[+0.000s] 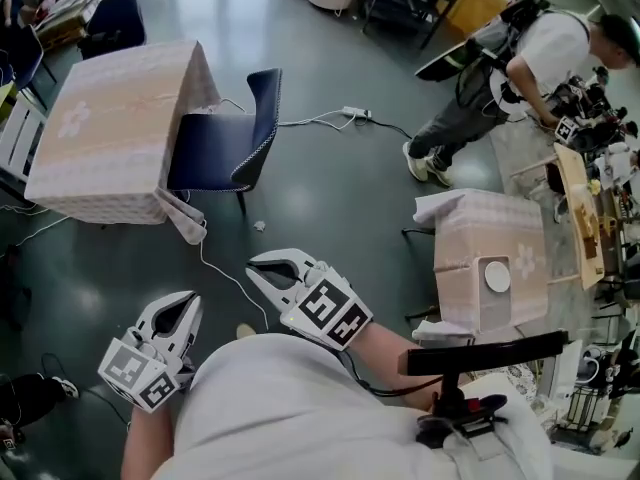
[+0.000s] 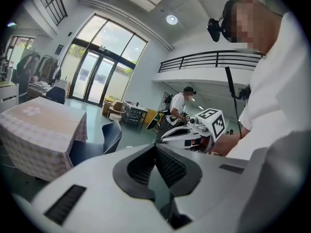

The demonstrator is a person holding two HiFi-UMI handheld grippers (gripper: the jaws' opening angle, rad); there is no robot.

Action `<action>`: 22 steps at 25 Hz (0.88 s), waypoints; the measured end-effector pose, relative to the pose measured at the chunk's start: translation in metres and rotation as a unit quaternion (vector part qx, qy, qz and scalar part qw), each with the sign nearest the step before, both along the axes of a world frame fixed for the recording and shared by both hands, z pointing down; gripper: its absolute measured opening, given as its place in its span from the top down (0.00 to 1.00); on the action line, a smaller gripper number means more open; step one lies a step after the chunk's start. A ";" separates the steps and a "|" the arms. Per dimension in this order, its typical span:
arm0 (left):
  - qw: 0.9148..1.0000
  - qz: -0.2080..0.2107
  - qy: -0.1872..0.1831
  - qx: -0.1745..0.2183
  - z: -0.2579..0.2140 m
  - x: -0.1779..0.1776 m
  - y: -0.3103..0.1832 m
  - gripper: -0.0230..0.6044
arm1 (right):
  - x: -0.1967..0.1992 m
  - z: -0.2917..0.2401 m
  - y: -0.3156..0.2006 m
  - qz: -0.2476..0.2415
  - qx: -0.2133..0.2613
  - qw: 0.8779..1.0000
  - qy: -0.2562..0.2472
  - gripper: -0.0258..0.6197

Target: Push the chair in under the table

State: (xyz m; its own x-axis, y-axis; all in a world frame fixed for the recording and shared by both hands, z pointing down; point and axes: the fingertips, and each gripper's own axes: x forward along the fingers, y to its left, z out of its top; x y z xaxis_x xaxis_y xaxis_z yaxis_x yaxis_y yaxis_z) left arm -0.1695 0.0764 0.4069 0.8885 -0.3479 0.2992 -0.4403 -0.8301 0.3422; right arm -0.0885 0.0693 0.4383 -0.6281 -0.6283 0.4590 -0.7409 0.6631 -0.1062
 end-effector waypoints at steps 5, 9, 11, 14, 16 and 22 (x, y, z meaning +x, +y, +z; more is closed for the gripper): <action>1.000 0.002 0.008 -0.005 0.007 -0.025 0.013 0.95 | -0.024 0.001 0.014 0.000 -0.001 1.000 0.006 0.94; 1.000 0.005 0.016 -0.006 0.009 -0.040 0.016 0.95 | -0.040 0.001 0.017 0.002 0.002 1.000 0.015 0.94; 1.000 0.007 0.017 -0.007 0.010 -0.044 0.016 0.95 | -0.043 0.001 0.017 0.004 0.001 1.000 0.016 0.94; 1.000 0.010 0.020 -0.006 0.011 -0.047 0.013 0.95 | -0.047 0.001 0.016 0.005 0.000 1.000 0.019 0.94; 1.000 0.010 0.022 -0.005 0.011 -0.048 0.010 0.95 | -0.049 0.000 0.013 0.006 0.001 1.000 0.021 0.94; 1.000 0.011 0.022 -0.005 0.014 -0.050 0.010 0.95 | -0.051 -0.001 0.010 0.006 0.003 1.000 0.024 0.94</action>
